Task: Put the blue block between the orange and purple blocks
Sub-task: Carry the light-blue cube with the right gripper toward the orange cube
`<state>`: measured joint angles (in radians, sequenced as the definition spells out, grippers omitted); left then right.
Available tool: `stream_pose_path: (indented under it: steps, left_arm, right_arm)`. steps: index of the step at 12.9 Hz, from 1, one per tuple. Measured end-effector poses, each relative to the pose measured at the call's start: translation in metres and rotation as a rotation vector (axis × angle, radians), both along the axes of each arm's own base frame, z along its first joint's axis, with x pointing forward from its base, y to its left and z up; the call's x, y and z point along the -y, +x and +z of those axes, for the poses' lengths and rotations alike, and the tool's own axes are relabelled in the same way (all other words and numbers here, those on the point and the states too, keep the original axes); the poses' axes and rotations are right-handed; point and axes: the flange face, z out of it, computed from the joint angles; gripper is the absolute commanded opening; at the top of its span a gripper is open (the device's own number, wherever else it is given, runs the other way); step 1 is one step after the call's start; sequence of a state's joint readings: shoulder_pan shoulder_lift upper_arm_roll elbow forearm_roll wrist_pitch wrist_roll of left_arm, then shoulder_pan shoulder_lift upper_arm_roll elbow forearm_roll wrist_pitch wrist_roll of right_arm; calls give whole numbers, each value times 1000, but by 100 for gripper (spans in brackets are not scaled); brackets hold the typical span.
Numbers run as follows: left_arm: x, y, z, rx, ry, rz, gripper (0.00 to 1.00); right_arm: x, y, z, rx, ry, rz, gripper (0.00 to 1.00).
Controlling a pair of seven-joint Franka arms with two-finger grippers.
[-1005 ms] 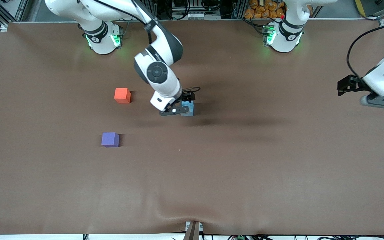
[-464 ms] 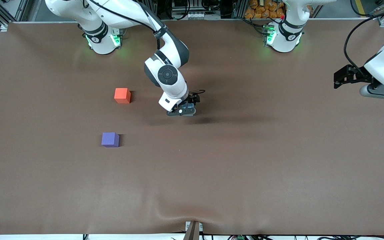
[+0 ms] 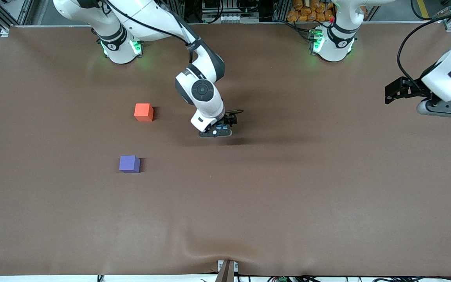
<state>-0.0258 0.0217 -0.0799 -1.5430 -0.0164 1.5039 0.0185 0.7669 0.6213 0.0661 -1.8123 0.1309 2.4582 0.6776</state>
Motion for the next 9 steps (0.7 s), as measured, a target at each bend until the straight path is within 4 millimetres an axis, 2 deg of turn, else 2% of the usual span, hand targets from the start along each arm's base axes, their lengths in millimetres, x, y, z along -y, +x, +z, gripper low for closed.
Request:
stream_pose_path:
  steps: [2, 3, 4, 5, 7, 8, 9]
  left_arm:
    - [-4, -4, 10, -10, -5, 7, 100]
    - [-4, -5, 11, -19, -4, 6, 100]
    - [-3, -5, 8, -25, -3, 5, 100]
    - [-3, -2, 3, -36, -3, 4, 100]
    - [-5, 7, -15, -66, -1, 9, 100]
    - [-8, 11, -22, -75, 0, 14, 100]
    - [-9, 14, -25, -77, -1, 16, 100]
  right_arm:
    - [2, 4, 10, -12, -30, -2, 0]
    - [10, 12, 27, -40, -60, -10, 0]
    - [25, 24, 53, -72, -88, -29, 0]
    - [48, 39, 85, -104, -108, -55, 0]
    - [119, 72, 152, -169, -91, -66, 0]
    - [166, 86, 181, -208, -58, -36, 0]
    - [217, 96, 199, -232, -29, -3, 0]
